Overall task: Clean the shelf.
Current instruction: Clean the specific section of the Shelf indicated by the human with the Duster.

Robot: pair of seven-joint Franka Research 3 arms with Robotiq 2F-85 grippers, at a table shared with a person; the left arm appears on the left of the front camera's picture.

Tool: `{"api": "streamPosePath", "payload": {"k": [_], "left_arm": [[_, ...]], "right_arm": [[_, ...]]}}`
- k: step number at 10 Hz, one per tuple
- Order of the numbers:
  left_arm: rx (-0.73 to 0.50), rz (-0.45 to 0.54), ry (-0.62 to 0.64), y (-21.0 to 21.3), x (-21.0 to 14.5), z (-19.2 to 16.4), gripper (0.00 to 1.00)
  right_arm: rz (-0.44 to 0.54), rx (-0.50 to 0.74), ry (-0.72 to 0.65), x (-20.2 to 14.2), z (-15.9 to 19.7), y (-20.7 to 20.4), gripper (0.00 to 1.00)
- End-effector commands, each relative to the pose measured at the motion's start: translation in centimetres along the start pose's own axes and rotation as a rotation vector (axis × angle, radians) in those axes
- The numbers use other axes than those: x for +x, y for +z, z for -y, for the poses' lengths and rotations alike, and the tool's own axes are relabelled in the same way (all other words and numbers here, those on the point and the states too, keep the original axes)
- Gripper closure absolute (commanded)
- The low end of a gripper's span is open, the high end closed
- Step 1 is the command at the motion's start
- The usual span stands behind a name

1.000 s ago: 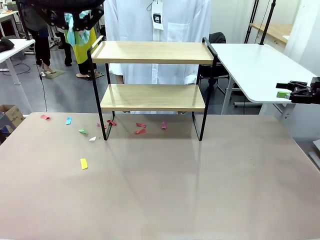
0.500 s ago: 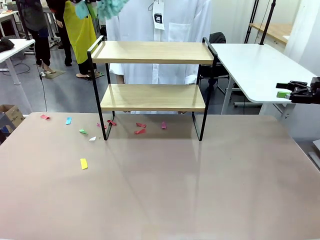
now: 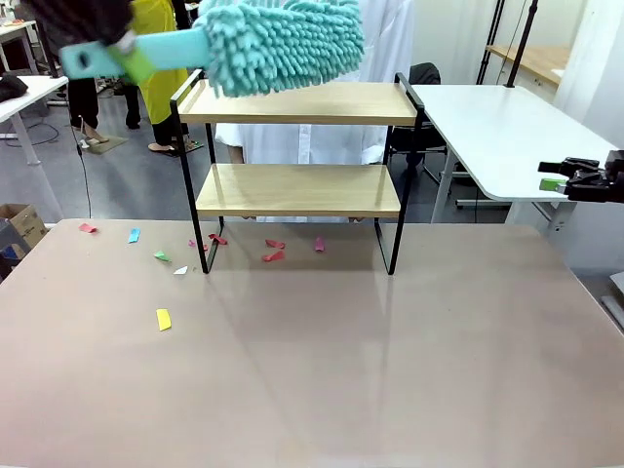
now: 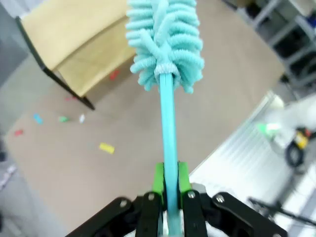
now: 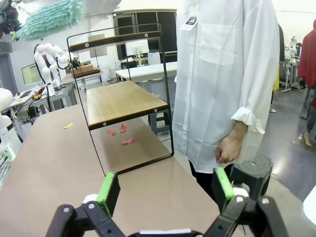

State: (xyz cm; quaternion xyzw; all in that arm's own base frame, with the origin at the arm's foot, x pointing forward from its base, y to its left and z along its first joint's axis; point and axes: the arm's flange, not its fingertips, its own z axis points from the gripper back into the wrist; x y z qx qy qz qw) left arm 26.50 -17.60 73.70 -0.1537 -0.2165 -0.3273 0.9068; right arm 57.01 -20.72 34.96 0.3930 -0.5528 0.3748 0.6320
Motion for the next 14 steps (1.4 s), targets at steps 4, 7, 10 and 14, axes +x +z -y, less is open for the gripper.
{"api": "streamPosePath", "payload": {"k": [4, 7, 10, 14], "left_arm": [[0.040, -0.255, -0.303, -1.0, -1.9, -1.5, 0.87], [0.144, -0.469, -0.463, -5.0, -4.3, -4.4, 0.87], [0.132, -0.582, -0.475, -7.2, -8.0, -7.8, 0.87], [0.085, -0.555, -0.462, -7.4, -8.5, -8.8, 0.87]], "right_arm": [[-0.001, 0.001, 0.004, 0.3, -0.1, -0.2, 0.00], [-0.001, 0.001, 0.004, 0.3, -0.1, -0.2, 0.00], [-0.001, 0.001, 0.004, 0.3, -0.1, -0.2, 0.00], [-0.001, 0.001, 0.004, 0.3, -0.1, -0.2, 0.00]]}}
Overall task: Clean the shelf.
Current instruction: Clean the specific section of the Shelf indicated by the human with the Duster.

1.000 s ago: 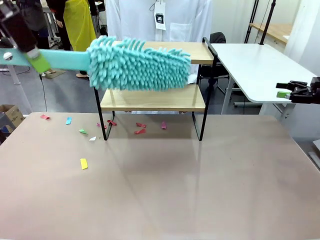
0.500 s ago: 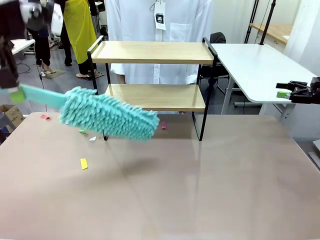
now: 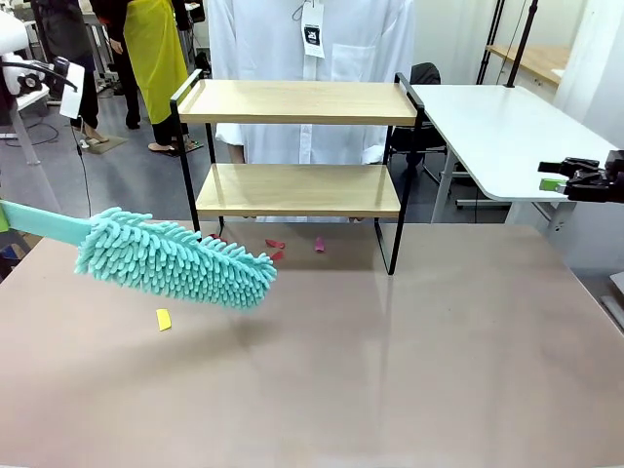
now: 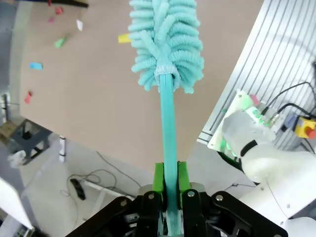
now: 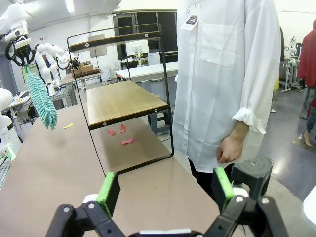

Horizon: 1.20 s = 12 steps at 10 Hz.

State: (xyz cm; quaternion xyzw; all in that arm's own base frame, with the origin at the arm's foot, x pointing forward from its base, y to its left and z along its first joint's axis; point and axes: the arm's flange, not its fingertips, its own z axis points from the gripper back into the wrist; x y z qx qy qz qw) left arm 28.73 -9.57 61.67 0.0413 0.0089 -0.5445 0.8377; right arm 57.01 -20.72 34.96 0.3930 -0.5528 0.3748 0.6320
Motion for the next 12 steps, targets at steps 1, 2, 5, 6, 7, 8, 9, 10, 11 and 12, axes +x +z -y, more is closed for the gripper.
{"api": "streamPosePath", "payload": {"k": [1, 2, 5, 6, 7, 8, 9, 10, 11, 12], "left_arm": [[0.001, -0.008, -0.001, -0.14, 0.16, -0.03, 0.87], [0.001, -0.008, -0.001, -0.14, 0.16, -0.03, 0.87], [0.001, -0.008, -0.001, -0.14, 0.16, -0.03, 0.87], [0.001, -0.008, -0.001, -0.14, 0.16, -0.03, 0.87], [0.001, -0.008, -0.001, -0.14, 0.16, -0.03, 0.87], [0.001, -0.008, -0.001, -0.14, 0.16, -0.03, 0.87], [0.001, -0.008, -0.001, -0.14, 0.16, -0.03, 0.87], [0.001, -0.008, -0.001, -0.14, 0.16, -0.03, 0.87], [0.001, -0.008, -0.001, -0.14, 0.16, -0.03, 0.87], [0.001, -0.008, -0.001, -0.14, 0.16, -0.03, 0.87]], "right_arm": [[-0.001, 0.002, 0.004, 0.25, -0.09, -0.24, 0.00], [-0.001, 0.002, 0.004, 0.25, -0.09, -0.24, 0.00], [-0.001, 0.002, 0.004, 0.25, -0.09, -0.24, 0.00], [-0.001, 0.002, 0.004, 0.25, -0.09, -0.24, 0.00], [-0.001, 0.002, 0.004, 0.25, -0.09, -0.24, 0.00], [-0.001, 0.002, 0.004, 0.25, -0.09, -0.24, 0.00], [-0.001, 0.002, 0.004, 0.25, -0.09, -0.24, 0.00], [-0.001, 0.002, 0.004, 0.25, -0.09, -0.24, 0.00], [-0.001, 0.002, 0.004, 0.25, -0.09, -0.24, 0.00], [-0.001, 0.002, 0.004, 0.25, -0.09, -0.24, 0.00]]}}
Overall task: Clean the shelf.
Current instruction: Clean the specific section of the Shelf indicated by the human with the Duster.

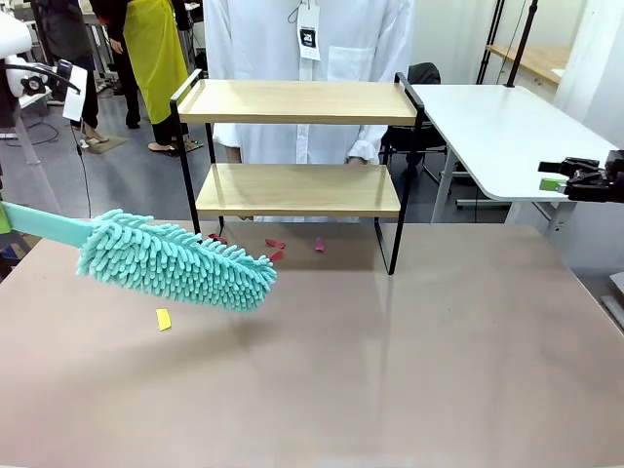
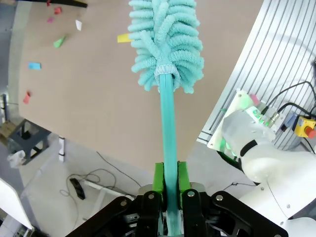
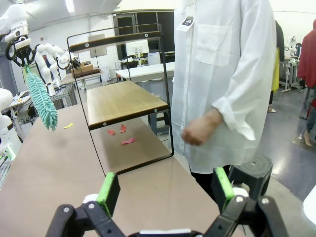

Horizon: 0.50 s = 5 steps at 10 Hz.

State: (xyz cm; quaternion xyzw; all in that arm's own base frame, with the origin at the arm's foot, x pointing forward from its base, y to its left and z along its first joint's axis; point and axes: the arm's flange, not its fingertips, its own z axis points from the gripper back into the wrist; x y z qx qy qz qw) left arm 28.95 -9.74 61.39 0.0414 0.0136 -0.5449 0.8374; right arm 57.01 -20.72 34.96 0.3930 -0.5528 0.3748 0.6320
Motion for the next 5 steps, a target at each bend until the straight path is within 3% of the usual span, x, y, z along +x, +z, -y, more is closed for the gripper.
{"api": "streamPosePath", "payload": {"k": [1, 5], "left_arm": [[0.006, 0.000, 0.001, 0.13, -0.11, 0.09, 0.87], [0.006, 0.000, 0.001, 0.13, -0.11, 0.09, 0.87]], "right_arm": [[-0.001, 0.002, 0.004, 0.25, -0.09, -0.24, 0.00], [-0.001, 0.002, 0.004, 0.25, -0.09, -0.24, 0.00]]}}
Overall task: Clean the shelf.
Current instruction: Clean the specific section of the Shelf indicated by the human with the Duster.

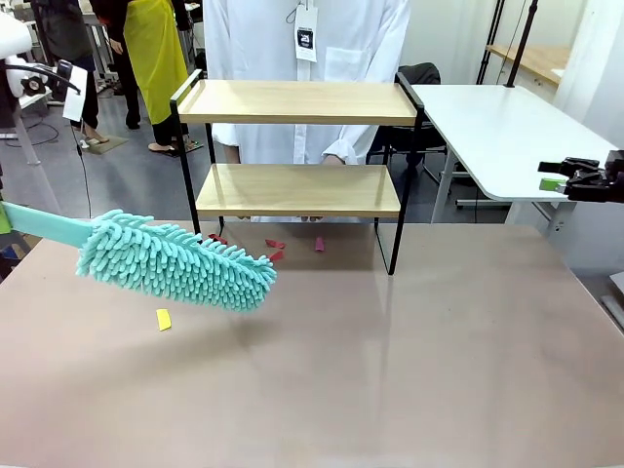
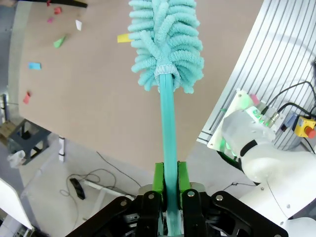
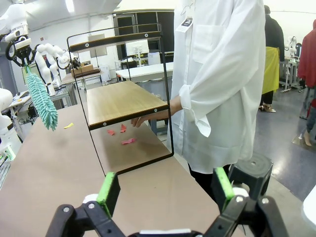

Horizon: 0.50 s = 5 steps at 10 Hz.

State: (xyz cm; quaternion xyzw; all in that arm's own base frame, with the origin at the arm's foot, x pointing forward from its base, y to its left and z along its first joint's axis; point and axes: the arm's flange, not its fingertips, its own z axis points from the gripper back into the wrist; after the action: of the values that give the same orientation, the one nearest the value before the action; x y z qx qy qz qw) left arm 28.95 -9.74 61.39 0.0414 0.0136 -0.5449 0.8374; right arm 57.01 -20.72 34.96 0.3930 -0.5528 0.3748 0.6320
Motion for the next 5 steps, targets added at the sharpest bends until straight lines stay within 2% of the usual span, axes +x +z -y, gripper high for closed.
{"api": "streamPosePath", "payload": {"k": [1, 5], "left_arm": [[0.006, 0.000, 0.001, 0.13, -0.11, 0.09, 0.87], [0.006, 0.000, 0.001, 0.13, -0.11, 0.09, 0.87]], "right_arm": [[-0.001, 0.002, 0.004, 0.25, -0.09, -0.24, 0.00], [-0.001, 0.002, 0.004, 0.25, -0.09, -0.24, 0.00]]}}
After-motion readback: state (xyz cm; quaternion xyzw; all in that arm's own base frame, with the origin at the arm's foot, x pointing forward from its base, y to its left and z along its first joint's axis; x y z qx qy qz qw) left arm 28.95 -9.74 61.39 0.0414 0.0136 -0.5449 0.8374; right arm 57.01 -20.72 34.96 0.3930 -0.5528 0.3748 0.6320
